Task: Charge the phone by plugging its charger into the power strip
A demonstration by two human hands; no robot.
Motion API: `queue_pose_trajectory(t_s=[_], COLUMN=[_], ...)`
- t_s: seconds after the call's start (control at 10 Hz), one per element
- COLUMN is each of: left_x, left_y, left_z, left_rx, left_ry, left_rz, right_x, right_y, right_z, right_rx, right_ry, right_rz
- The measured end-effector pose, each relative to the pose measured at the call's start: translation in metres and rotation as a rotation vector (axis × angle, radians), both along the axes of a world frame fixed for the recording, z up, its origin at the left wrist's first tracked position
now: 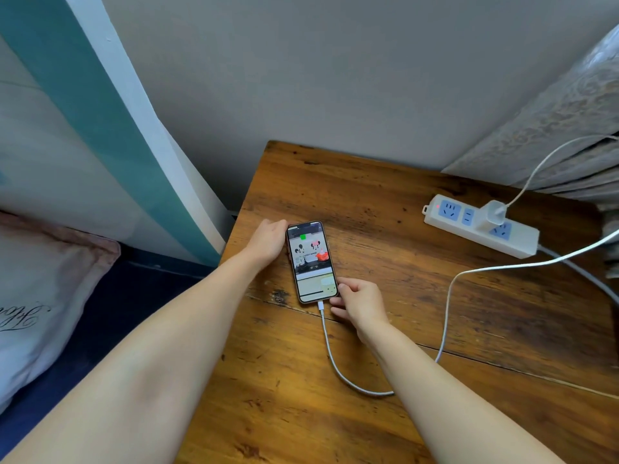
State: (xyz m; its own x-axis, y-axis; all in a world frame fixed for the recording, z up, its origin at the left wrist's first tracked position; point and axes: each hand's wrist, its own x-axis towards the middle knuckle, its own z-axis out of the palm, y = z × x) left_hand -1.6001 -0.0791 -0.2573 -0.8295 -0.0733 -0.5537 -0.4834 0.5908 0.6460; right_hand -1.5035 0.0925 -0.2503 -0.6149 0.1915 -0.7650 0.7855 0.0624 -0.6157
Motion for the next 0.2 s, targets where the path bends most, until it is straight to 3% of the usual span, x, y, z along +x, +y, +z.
queue_pose_trajectory(t_s=[0.2], left_x=[0.008], left_y=[-0.008], left_z=[-0.001], left_rx=[-0.164], left_ry=[0.058], left_rz=[-0.164], right_x=[0.002], right_y=[0.005], right_z=[0.013], right_rx=[-0.019], right_ry=[-0.021], right_rz=[0.059])
